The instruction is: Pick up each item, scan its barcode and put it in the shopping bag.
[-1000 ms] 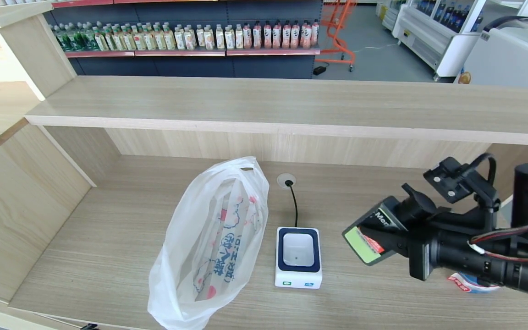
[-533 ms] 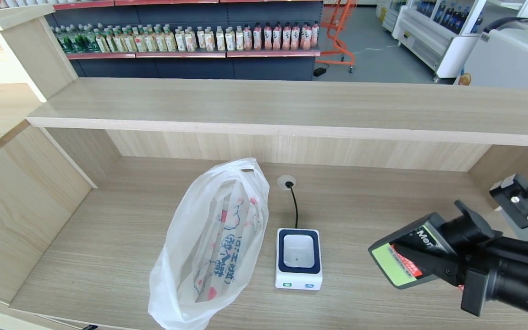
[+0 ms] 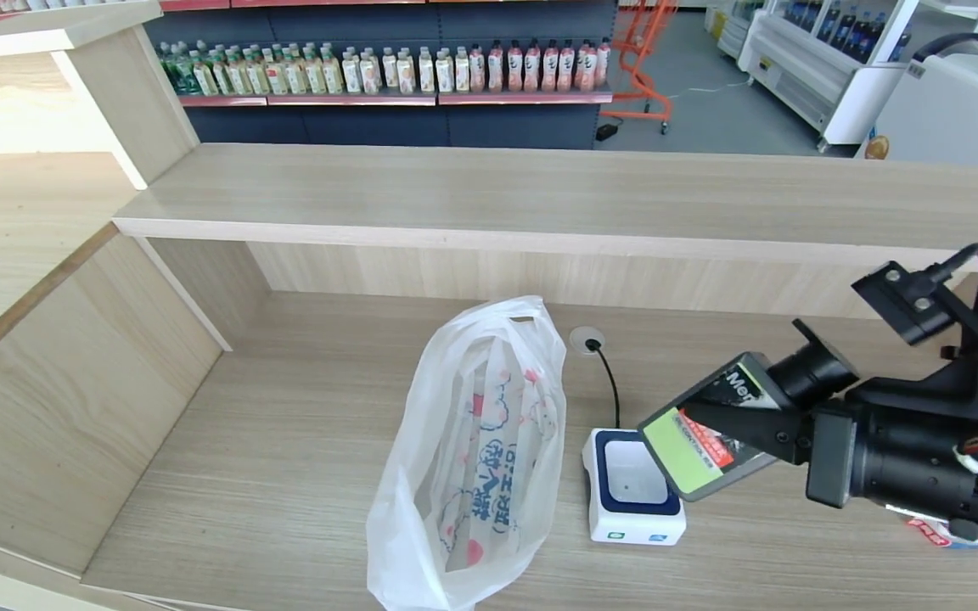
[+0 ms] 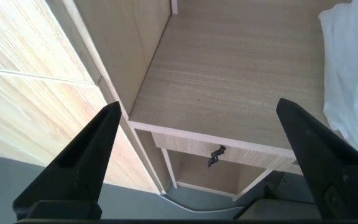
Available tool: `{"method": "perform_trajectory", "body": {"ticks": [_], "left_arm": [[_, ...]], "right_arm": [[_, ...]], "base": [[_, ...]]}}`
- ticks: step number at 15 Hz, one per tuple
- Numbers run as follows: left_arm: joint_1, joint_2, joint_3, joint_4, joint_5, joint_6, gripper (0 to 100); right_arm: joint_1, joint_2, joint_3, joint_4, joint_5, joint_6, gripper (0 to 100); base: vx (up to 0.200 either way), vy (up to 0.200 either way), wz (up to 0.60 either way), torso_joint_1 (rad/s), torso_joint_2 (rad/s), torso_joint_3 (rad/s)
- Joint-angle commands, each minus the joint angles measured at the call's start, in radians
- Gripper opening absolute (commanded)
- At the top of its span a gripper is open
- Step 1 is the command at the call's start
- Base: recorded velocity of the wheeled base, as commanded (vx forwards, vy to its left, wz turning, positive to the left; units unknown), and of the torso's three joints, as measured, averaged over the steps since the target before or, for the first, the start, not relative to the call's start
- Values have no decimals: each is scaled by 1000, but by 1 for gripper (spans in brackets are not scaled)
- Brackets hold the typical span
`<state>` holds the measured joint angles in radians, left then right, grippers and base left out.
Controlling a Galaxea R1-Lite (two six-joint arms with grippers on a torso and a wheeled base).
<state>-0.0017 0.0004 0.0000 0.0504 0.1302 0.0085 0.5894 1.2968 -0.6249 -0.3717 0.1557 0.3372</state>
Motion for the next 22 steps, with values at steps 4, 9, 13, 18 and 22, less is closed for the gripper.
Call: {"method": "perform_trajectory", "body": {"ticks": [4,9,13,18,22], "left_arm": [[0,1,0,0,0,1,100],[0,1,0,0,0,1,100],[0,1,0,0,0,1,100],[0,1,0,0,0,1,100],[0,1,0,0,0,1,100]], "right_arm": [[12,240,-59,-6,-8,0,0],[60,404,-50,-161,-50,0,0],[102,593,-81,-300,-122,-29,0],[113,800,-197,-447,-122,-187,0],[116,886,-282,-449,-120,-328,0]], "base": [[0,0,0,0,0,0],[0,0,0,0,0,0],[0,0,0,0,0,0],[0,0,0,0,0,0],[0,0,0,0,0,0]]}}
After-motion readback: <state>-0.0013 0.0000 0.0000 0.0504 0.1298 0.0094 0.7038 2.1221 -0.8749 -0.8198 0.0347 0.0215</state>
